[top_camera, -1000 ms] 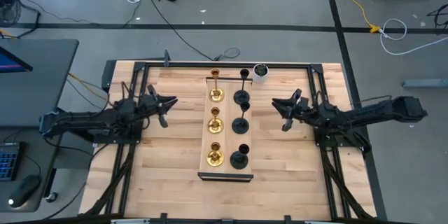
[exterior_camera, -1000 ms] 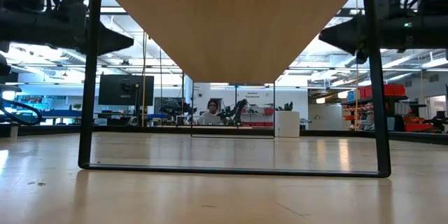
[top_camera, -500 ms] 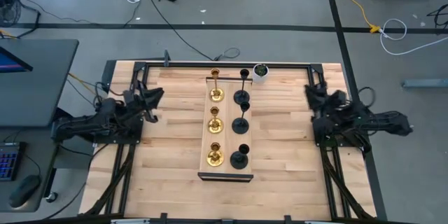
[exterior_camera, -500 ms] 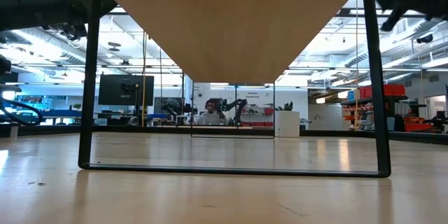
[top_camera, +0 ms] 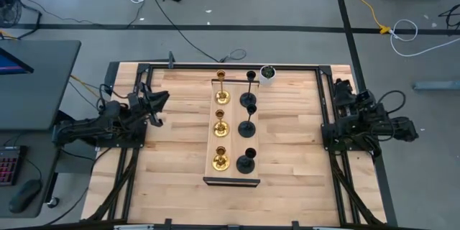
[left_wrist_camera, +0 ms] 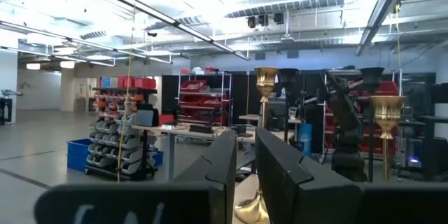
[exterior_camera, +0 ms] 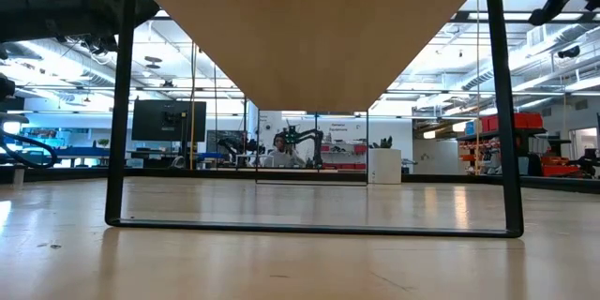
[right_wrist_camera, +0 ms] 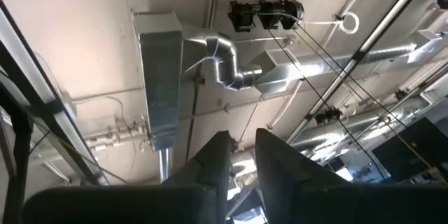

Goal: Pick & Place candle stick holders
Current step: Return to Home Position

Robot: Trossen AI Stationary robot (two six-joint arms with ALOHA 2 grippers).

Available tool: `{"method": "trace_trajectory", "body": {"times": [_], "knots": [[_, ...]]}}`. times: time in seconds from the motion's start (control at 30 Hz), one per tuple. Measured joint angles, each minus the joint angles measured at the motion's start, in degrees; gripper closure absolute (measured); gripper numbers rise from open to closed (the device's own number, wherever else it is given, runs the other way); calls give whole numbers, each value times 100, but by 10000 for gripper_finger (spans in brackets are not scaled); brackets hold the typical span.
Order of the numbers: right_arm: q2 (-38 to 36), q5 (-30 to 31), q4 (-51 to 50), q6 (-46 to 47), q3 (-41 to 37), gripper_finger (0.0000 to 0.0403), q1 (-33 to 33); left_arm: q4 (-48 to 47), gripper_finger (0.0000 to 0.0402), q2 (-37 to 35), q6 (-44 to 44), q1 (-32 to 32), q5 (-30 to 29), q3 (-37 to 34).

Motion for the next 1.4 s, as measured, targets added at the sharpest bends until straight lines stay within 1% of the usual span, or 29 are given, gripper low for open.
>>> {"method": "trace_trajectory", "body": {"times": [0.17,1.4], "knots": [[12,-2,-177,-1,-2,332,2,3,346,0,0,4,-13,-2],[50,-2,-219,-3,-4,332,0,7,346,9,2,6,-17,-2]]}}
